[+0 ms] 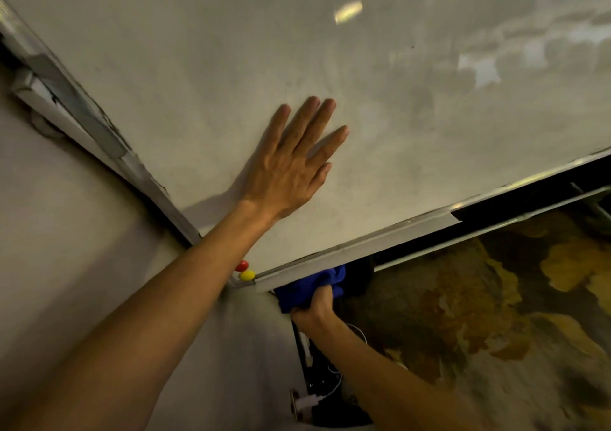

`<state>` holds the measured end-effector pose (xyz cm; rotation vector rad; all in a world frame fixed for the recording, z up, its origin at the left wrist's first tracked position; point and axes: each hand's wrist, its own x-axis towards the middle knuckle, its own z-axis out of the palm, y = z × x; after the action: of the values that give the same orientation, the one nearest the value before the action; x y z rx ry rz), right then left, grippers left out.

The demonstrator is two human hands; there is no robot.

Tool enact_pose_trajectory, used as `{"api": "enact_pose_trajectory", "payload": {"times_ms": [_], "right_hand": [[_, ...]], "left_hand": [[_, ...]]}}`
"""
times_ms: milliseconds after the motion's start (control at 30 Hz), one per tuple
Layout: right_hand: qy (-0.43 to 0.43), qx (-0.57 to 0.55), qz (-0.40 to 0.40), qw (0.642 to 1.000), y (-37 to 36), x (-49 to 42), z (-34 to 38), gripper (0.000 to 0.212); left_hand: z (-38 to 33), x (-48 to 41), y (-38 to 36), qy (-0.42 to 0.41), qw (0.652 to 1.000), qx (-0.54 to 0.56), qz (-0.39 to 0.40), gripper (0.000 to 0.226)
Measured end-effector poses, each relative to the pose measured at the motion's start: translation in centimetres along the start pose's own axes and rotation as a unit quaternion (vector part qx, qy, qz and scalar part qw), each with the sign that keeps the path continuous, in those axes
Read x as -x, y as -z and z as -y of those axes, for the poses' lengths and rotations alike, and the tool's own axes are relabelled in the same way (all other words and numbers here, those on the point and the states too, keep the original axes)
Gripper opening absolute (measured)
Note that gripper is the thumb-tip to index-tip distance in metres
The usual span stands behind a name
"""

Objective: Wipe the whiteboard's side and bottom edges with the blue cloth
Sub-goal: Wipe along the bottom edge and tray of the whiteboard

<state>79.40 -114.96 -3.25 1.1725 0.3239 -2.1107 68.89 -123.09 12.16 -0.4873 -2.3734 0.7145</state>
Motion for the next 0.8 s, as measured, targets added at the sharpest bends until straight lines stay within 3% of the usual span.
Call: {"api": "enact_pose_trajectory", "payload": {"times_ms": [133,233,367,567,667,800], "right_hand": [[-0.041,0.033,-0.015,0.999,0.6,-0.3,-0.6,0.063],[0.022,0.027,0.015,0.999,1.4,-0.2,3.1,0.051],[0.105,-0.036,-0.003,0.994,1.6,-0.6,7.6,0.041],[0.027,-0.040,-0.003,0.999,0.7,-0.3,2.0,0.059],[0.009,-0.024,-0.016,1.000,1.0,0.1,3.3,0.066],[0.150,-0.038,-0.067,0.986,1.1,2.0,10.1,0.056]], "left_hand": [[0.0,-0.1,-0.2,-0.001,1.000,0.003,-0.005,0.064],[-0.1,-0.4,-0.4,-0.002,1.000,0.004,-0.011,0.064],[-0.2,-0.5,-0.6,0.004,1.000,0.004,-0.013,0.064],[0.0,0.1,-0.4,0.004,1.000,-0.001,0.000,0.064],[0.0,0.0,0.0,-0.006,1.000,-0.005,0.005,0.064],[-0.1,-0.3,0.2,-0.009,1.000,-0.008,0.006,0.065]]}}
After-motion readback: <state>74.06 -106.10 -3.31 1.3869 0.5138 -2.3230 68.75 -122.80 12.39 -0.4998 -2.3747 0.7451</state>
